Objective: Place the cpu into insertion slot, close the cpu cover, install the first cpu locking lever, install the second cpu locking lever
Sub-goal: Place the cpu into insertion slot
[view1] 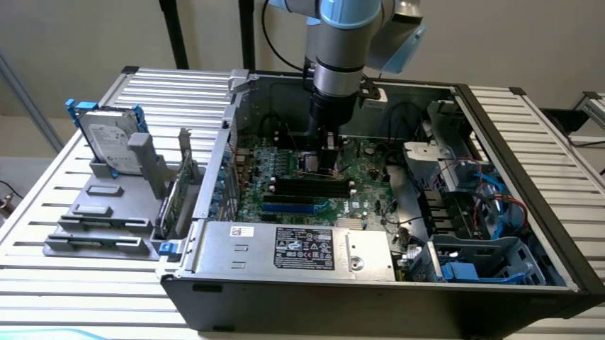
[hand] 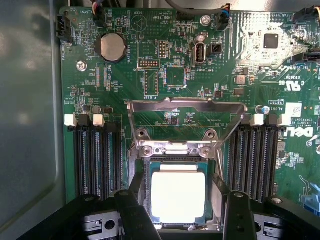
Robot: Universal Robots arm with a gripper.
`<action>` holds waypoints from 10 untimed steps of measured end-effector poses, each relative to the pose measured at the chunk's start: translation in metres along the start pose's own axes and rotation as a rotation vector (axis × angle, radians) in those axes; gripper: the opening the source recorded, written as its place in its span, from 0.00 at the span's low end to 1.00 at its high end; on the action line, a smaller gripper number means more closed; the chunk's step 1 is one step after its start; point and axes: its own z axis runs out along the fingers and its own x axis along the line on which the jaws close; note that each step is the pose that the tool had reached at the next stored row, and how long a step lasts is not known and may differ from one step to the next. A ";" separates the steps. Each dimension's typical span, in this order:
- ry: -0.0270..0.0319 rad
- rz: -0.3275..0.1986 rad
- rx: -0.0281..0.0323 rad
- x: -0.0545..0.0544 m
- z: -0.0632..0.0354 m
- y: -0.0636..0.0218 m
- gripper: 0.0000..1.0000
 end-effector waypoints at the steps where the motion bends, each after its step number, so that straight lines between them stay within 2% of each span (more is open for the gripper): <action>1: 0.0007 0.000 0.0001 0.000 0.0000 -0.0002 0.62; 7: 0.0064 0.000 0.0004 0.000 -0.0001 -0.0014 0.62; 10: 0.0117 0.000 0.0004 0.000 0.0000 -0.0019 0.62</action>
